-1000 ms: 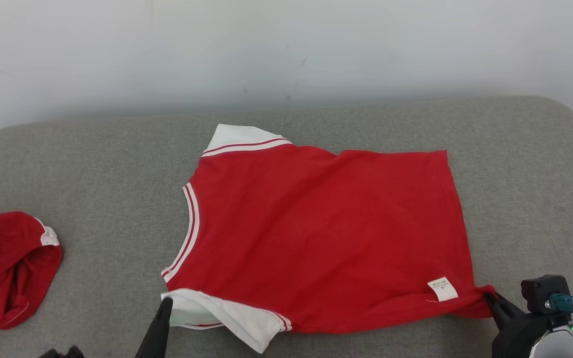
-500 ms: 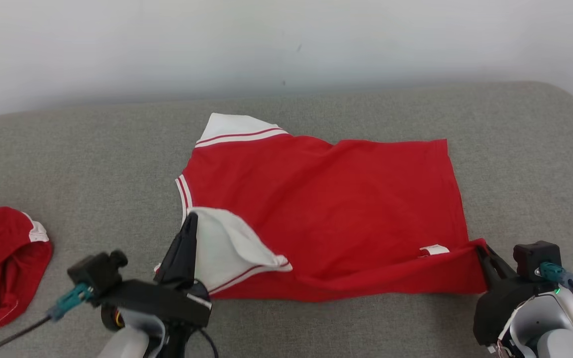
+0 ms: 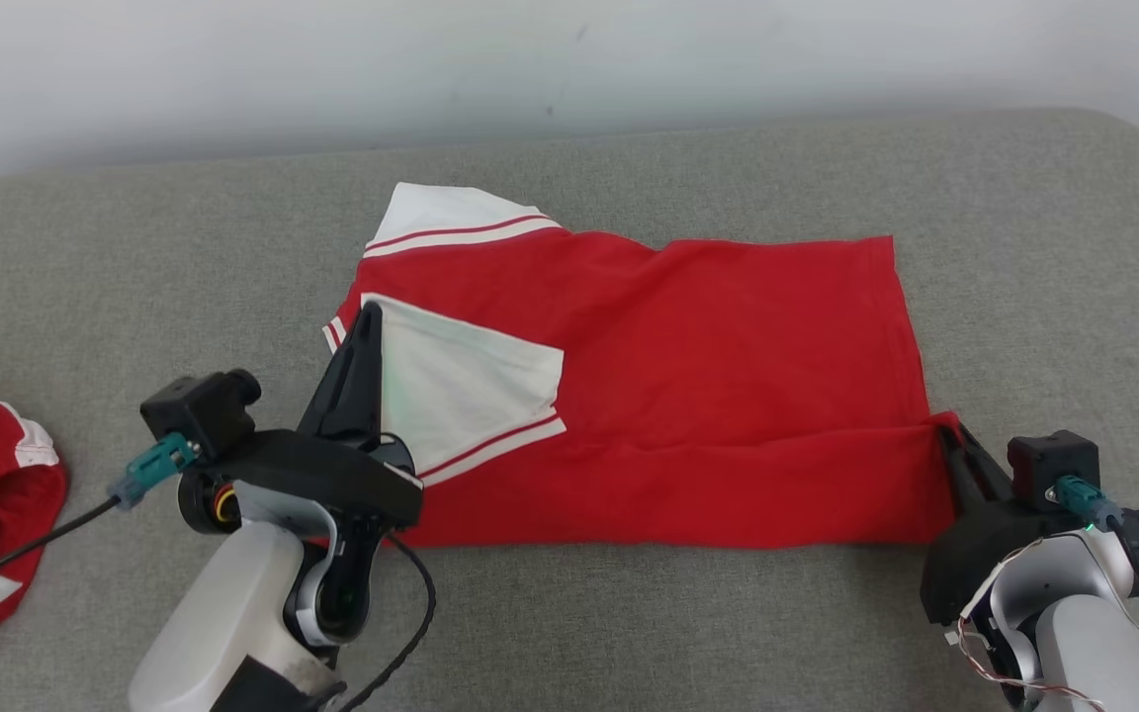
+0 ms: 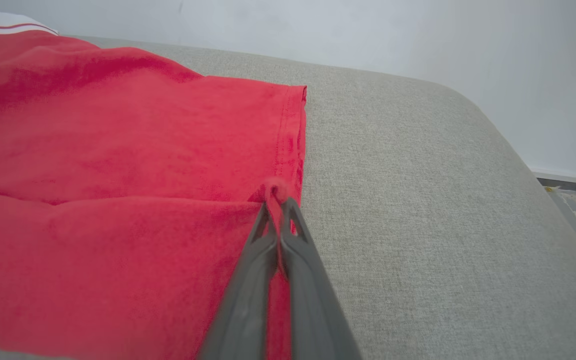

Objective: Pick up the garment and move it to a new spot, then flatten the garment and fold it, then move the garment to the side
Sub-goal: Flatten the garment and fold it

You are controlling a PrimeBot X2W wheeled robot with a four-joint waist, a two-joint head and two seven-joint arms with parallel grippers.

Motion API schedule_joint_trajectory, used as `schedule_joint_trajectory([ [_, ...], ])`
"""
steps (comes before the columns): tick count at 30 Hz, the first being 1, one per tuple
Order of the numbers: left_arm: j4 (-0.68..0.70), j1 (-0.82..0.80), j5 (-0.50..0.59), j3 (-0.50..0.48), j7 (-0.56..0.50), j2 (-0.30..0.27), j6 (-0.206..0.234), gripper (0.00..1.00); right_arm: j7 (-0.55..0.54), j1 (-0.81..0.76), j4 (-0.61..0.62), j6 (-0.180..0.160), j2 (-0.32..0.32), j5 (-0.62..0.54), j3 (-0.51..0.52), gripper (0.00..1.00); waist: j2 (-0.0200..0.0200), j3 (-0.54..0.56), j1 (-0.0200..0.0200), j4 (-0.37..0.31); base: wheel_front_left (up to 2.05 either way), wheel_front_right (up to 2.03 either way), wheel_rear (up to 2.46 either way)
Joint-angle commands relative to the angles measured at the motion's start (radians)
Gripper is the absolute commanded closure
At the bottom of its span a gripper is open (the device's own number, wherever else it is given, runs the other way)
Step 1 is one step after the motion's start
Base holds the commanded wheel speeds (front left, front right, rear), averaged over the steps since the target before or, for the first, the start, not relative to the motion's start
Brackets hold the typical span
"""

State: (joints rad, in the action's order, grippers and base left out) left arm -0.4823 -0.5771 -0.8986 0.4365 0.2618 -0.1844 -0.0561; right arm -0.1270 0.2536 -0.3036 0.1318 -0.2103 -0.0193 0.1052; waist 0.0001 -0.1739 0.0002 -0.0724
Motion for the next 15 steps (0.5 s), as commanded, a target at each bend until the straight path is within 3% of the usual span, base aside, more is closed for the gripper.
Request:
schedule_joint_trajectory([
  [1, -0.004, -0.013, 0.012, -0.005, 0.003, 0.005, -0.006, 1.0, 0.008, 0.011, -0.002, -0.002, 0.006, -0.004, 0.001, 1.0, -0.0001, -0.006, -0.0002, -0.001, 0.0, 0.0, 0.0],
  [15, -0.151, -0.103, 0.054, -0.014, 0.004, 0.03, -0.04, 1.0, 0.068, 0.039, -0.034, -0.002, 0.036, -0.027, 0.043, 1.0, -0.0001, -0.027, -0.0002, -0.022, 0.0, 0.0, 0.0],
])
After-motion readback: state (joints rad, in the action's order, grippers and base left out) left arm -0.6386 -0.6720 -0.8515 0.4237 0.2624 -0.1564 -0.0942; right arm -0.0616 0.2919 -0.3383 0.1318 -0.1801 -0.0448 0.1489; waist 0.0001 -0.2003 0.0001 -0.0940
